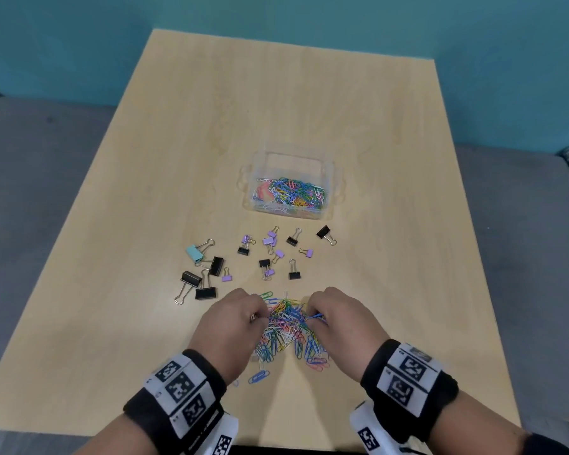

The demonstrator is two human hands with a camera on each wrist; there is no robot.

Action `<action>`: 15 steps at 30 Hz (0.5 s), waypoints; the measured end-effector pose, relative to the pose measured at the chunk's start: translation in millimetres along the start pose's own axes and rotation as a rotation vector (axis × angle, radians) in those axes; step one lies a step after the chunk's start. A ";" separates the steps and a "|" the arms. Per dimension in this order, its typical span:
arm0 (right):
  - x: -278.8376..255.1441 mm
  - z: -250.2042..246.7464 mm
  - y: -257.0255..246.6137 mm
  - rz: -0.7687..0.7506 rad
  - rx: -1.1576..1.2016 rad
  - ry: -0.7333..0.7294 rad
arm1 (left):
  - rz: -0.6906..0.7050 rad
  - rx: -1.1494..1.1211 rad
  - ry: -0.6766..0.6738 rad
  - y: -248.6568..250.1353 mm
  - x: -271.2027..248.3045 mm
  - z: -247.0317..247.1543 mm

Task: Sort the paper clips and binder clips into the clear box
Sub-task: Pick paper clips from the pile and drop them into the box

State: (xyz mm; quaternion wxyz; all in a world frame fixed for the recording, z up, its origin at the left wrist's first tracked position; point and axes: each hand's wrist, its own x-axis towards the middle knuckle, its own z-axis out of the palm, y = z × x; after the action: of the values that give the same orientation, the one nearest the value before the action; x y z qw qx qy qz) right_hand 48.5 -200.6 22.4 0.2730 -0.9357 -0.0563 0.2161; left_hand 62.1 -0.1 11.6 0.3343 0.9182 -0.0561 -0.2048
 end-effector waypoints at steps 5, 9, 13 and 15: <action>17.0 -22.4 5.1 0.110 0.385 0.041 | -0.078 -0.287 0.031 13.0 24.2 -24.7; 59.4 -54.8 2.8 0.125 0.576 0.108 | -0.077 -0.403 0.083 33.6 74.1 -51.1; 115.9 -90.2 4.0 0.115 0.518 0.224 | -0.078 -0.435 0.200 52.3 136.7 -74.1; 141.4 -102.3 2.6 0.118 0.436 0.277 | -0.072 -0.439 0.248 60.4 163.2 -80.5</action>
State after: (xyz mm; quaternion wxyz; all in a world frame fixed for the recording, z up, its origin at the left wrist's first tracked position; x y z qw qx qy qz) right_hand 220.2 -221.0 45.7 0.4602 -0.8771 0.0844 0.1084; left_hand 245.9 -38.2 50.5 0.5223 0.8433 0.0639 -0.1097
